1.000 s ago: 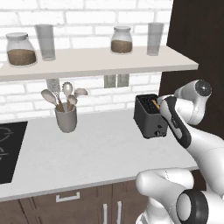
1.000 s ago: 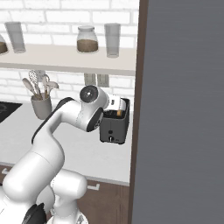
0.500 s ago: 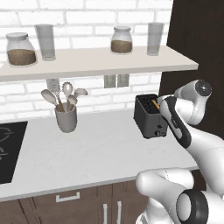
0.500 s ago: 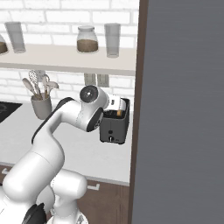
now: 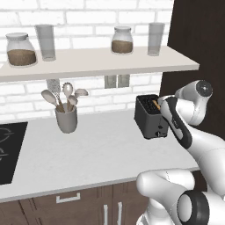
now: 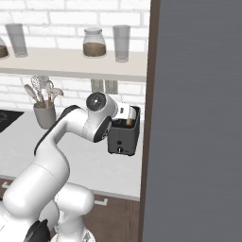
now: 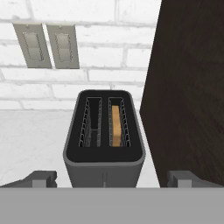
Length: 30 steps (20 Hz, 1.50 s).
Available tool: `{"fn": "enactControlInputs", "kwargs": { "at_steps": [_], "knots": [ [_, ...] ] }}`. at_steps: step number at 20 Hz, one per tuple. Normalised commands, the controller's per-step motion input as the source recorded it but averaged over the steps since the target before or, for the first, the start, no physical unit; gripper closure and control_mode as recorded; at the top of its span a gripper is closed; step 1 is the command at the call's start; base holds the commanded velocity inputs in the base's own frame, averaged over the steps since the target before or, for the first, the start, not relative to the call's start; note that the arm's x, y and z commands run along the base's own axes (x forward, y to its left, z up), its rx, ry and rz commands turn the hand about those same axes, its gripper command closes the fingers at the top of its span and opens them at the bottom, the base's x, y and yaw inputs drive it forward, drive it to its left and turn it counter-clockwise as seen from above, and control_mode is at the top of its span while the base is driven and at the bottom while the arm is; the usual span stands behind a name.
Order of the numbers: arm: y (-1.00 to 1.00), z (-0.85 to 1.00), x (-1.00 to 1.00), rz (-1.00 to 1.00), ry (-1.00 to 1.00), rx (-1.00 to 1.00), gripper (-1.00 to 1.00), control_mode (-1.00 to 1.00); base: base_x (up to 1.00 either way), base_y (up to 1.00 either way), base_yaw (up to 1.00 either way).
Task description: Start the toaster. Once the lever pops up, take the bread to the plate on the dining counter.
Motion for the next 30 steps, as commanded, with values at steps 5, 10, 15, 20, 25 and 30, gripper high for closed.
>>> {"fn": "enactControlInputs", "kwargs": {
  "at_steps": [5,10,15,20,25,30],
  "knots": [
    [0.00,0.00,0.00,0.00,0.00,0.00,-1.00,-1.00,0.00,0.00,0.00],
    [0.00,0.00,0.00,0.00,0.00,0.00,-1.00,-1.00,0.00,0.00,0.00],
    [0.00,0.00,0.00,0.00,0.00,0.00,-1.00,-1.00,0.00,0.00,0.00],
    [0.00,0.00,0.00,0.00,0.00,0.00,-1.00,-1.00,0.00,0.00,0.00],
    [0.00,0.00,0.00,0.00,0.00,0.00,-1.00,-1.00,0.00,0.00,0.00],
    [0.00,0.00,0.00,0.00,0.00,0.00,-1.00,-1.00,0.00,0.00,0.00]
  ]
}}
